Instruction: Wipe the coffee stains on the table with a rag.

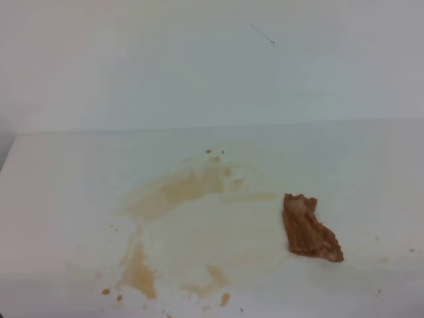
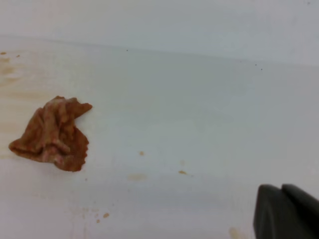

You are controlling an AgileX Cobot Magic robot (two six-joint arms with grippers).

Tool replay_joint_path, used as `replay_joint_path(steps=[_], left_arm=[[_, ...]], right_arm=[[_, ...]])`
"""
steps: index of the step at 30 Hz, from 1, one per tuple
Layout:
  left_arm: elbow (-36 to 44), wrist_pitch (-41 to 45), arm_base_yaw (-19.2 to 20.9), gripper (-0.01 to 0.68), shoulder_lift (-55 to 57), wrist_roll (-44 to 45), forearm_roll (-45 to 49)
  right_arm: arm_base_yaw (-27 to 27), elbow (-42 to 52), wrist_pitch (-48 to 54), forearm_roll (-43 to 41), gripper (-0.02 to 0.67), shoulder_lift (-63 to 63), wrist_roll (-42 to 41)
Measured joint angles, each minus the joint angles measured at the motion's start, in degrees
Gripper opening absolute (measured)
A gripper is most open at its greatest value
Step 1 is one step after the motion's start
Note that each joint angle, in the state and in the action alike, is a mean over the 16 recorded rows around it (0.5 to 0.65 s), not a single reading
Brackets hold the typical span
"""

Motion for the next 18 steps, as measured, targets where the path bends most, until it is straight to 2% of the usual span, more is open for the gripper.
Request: replay_joint_path(steps=[18], left_arm=[[0.0,0.0,0.0,0.001,0.0,0.0,0.0]], right_arm=[[0.0,0.0,-0.08,0.0,-0.003,0.0,0.0]])
